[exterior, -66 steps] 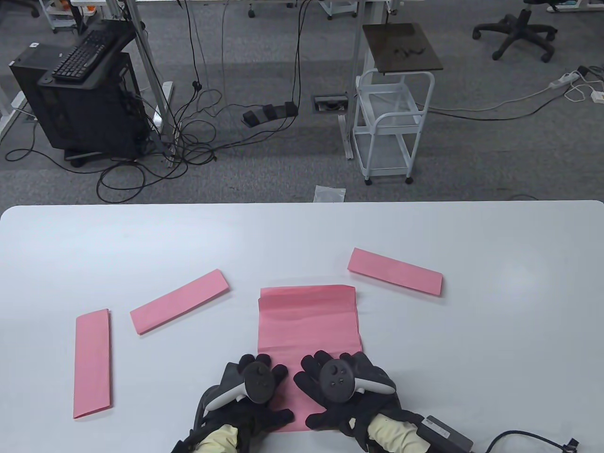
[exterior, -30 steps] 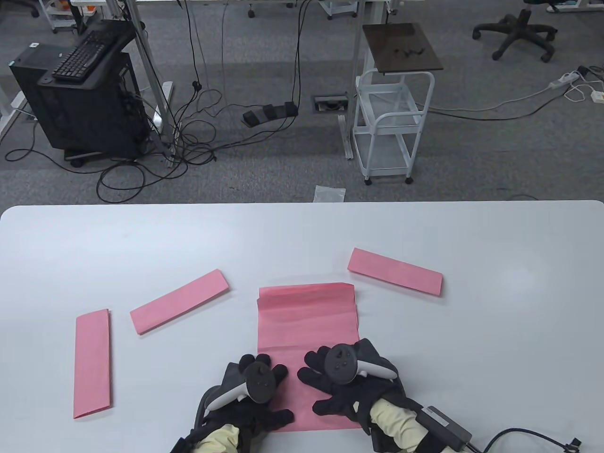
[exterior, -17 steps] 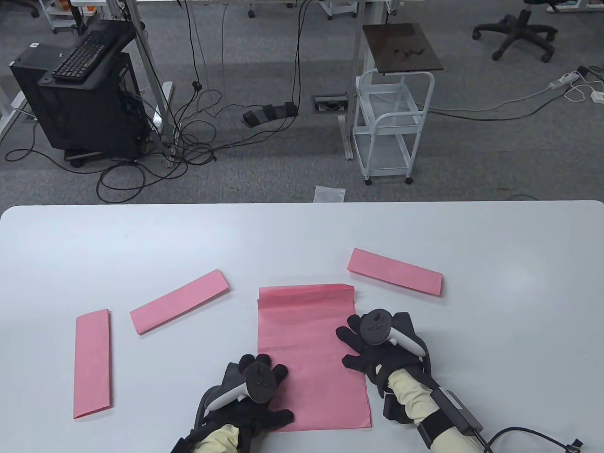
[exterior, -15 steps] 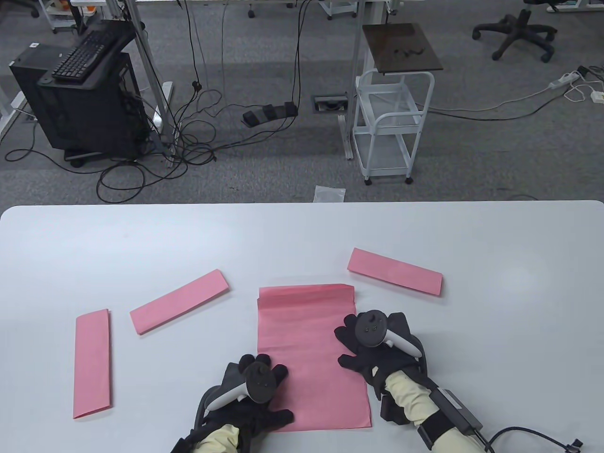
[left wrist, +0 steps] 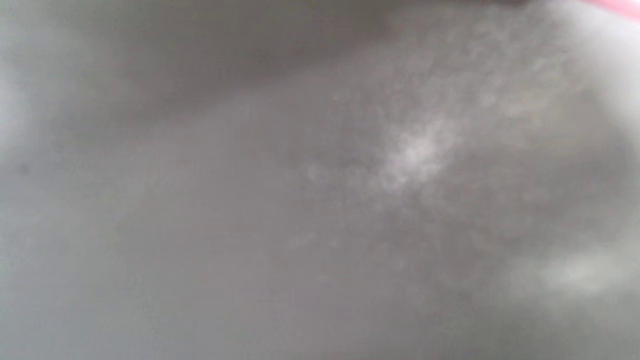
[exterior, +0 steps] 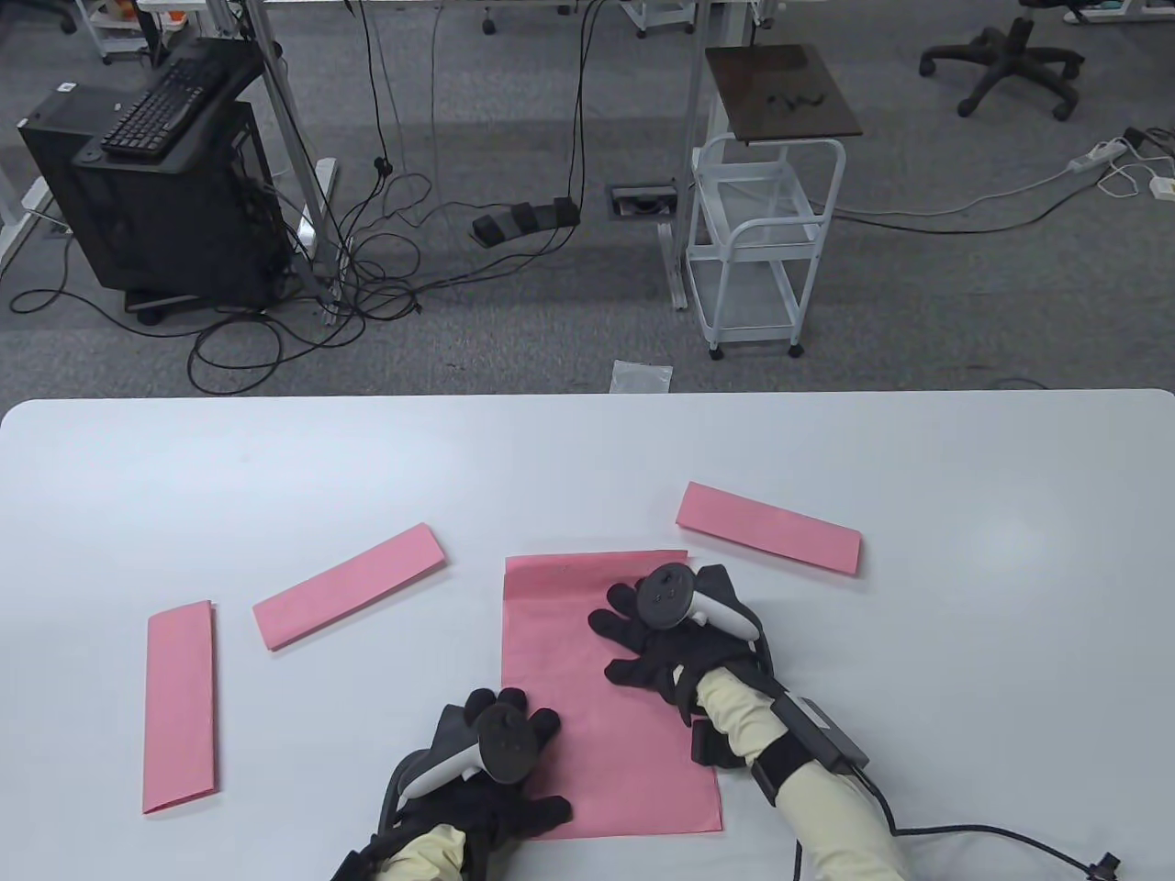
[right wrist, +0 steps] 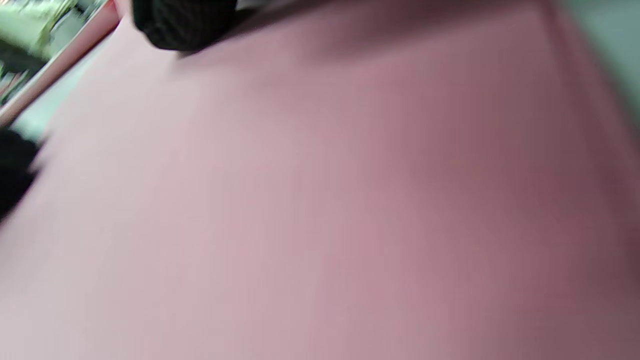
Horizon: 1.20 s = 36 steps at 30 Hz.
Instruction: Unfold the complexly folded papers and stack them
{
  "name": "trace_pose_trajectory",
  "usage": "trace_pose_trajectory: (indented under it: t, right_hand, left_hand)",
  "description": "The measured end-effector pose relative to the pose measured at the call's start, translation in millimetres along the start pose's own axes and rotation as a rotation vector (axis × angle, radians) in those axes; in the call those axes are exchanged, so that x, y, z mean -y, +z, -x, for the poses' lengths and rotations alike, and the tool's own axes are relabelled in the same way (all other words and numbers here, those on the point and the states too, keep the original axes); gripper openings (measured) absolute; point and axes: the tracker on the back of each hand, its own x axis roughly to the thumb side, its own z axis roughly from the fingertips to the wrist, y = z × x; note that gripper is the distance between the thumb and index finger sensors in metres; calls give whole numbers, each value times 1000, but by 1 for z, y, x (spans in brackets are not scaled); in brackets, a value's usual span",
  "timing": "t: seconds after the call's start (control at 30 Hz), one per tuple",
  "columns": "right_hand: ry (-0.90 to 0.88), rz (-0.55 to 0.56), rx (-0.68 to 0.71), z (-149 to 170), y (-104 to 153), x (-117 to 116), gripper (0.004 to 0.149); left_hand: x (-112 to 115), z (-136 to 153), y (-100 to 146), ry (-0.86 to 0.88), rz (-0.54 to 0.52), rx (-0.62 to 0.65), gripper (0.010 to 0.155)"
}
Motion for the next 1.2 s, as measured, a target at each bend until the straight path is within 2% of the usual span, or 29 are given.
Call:
trace_pose_trajectory:
  t: [0.17,0.33,0.43,0.53,0.6,0.73,0.83,0.97,1.1,1.17,1.2]
  right_hand:
    - [-69,41,-74,7,-12,14,54]
    - [-78,77,-46,3,-10,14,53]
    - [-116,105,23,-2,3,14,58]
    - [-53,252,141,-3,35,3,61]
    - [-1,214,190,0,55,-13,63]
    - [124,-6,222,14,94,-54,68]
    - [174,-48,204,28,113,-74,72]
    - [174,-82,179,36,112,-79,73]
    - [180,-66,178,36,111,-80,73]
    - [176,-77,173,36,111,-80,73]
    - [172,-79,172,36,111,-80,73]
  left_hand:
    - [0,0,0,-1,1,1,91]
    - [0,0,0,-2,2,0,91]
    - [0,0,0,-2,2,-1,91]
    - [0,0,0,-1,2,-1,91]
    - [0,0,0,-1,3,-1,91]
    - [0,0,0,0,2,-4,91]
    - [0,0,0,2,0,-7,91]
    - [0,0,0,6,-3,-12,91]
    - [-2,-1,1,17,-21,-23,91]
    - [-12,-10,3,-11,-5,-35,87]
    - [-18,-18,5,-59,-41,-36,83]
